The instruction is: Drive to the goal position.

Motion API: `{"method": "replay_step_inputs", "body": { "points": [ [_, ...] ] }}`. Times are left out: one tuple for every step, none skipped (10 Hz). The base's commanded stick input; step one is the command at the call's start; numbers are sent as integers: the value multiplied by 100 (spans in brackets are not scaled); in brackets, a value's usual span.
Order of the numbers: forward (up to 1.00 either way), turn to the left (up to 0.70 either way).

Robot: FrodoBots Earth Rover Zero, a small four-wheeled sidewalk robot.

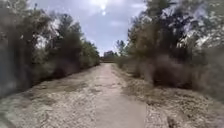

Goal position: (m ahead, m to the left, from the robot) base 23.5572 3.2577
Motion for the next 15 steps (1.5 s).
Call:
{"method": "replay_step_inputs", "body": {
  "points": [
    [85, 0],
    [85, 0],
    [85, 0],
    [85, 4],
    [85, 20],
    [85, 34],
    [85, 21],
    [85, 1],
    [85, 0],
    [85, 0],
    [85, 0],
    [85, 0],
    [85, 0],
    [85, 0],
    [85, 0]
  ]
}}
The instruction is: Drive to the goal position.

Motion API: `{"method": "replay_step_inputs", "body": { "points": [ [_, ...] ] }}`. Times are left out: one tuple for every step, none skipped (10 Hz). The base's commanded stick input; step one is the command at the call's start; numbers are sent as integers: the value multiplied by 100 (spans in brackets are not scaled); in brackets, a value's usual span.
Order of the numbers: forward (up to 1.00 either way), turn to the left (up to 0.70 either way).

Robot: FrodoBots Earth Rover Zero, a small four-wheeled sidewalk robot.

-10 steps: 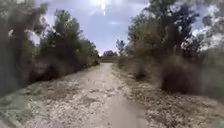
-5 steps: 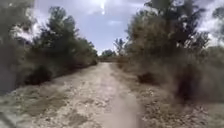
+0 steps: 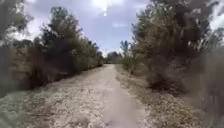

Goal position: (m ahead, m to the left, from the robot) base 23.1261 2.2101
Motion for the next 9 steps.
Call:
{"method": "replay_step_inputs", "body": {
  "points": [
    [85, 0],
    [85, 0],
    [85, 0],
    [85, 0],
    [85, 0],
    [85, 0],
    [85, 0],
    [85, 0],
    [85, 0]
  ]
}}
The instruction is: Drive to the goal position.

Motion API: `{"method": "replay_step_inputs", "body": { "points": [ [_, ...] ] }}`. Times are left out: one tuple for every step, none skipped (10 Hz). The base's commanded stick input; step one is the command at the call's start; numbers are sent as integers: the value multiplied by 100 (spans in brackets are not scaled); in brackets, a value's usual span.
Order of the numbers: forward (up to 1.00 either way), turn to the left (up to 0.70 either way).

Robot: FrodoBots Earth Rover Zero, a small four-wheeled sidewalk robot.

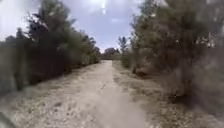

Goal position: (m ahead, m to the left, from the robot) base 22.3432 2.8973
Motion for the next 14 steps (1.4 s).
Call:
{"method": "replay_step_inputs", "body": {
  "points": [
    [85, 0],
    [85, 0],
    [85, 15],
    [85, 30],
    [85, 28],
    [85, 19],
    [85, 4],
    [85, 0],
    [85, 0],
    [85, 0],
    [85, 0],
    [85, 0],
    [85, 0],
    [85, 0]
  ]
}}
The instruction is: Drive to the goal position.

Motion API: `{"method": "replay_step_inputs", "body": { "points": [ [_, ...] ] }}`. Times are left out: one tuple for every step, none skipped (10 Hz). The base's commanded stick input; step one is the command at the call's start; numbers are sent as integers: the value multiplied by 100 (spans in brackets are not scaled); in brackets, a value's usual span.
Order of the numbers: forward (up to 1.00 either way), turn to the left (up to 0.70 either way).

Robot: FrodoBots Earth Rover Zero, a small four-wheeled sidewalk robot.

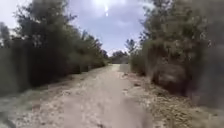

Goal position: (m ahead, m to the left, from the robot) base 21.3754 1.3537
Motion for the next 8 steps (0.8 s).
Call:
{"method": "replay_step_inputs", "body": {
  "points": [
    [85, 0],
    [85, 0],
    [85, 0],
    [85, 0],
    [85, 0],
    [85, 0],
    [85, 0],
    [85, 0]
  ]
}}
